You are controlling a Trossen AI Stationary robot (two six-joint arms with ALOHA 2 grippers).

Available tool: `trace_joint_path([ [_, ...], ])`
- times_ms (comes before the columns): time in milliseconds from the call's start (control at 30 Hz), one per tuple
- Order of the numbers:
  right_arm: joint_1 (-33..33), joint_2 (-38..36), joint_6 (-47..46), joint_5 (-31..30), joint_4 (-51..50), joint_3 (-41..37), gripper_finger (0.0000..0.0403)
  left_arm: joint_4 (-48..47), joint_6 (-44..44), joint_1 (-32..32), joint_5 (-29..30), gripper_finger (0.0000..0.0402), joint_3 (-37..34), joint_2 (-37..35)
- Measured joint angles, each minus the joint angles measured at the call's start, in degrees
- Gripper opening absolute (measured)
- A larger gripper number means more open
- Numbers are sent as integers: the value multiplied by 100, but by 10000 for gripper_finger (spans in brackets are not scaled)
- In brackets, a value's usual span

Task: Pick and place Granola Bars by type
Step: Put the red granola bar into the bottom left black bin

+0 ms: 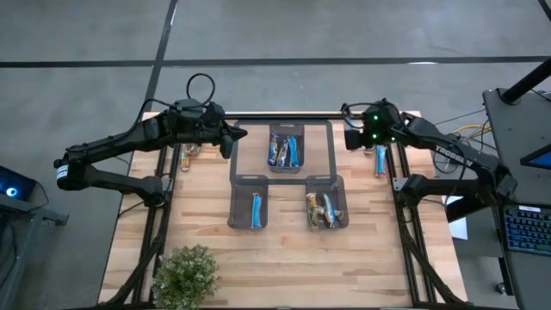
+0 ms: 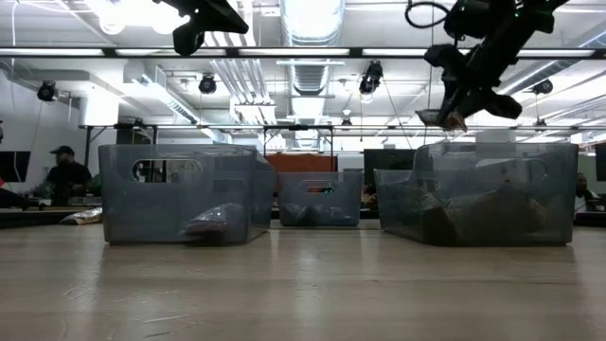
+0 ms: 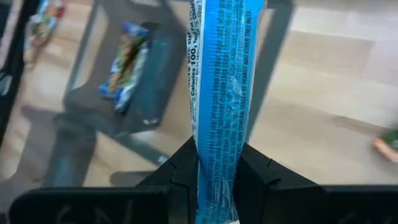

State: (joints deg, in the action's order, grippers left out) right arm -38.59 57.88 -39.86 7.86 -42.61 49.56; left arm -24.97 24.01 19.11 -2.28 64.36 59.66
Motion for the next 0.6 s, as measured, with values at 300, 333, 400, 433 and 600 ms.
trace_joint_path([
  [300, 861, 228, -202, -12, 35, 521, 63, -152, -105, -4, 0, 0, 0, 0],
  [333, 959, 266, -245, -18, 85, 582, 63, -206, -181, -8, -6, 0, 0, 0],
  [400, 1145, 328, -349, -27, 237, 709, 63, -355, -332, -18, -99, 0, 0, -18],
  [433, 1239, 368, -380, -27, 295, 766, 63, -474, -396, -20, -170, 0, 0, -42],
  [600, 1680, 632, -652, -31, 638, 1079, 62, -909, -527, -20, -187, 0, 0, -244],
])
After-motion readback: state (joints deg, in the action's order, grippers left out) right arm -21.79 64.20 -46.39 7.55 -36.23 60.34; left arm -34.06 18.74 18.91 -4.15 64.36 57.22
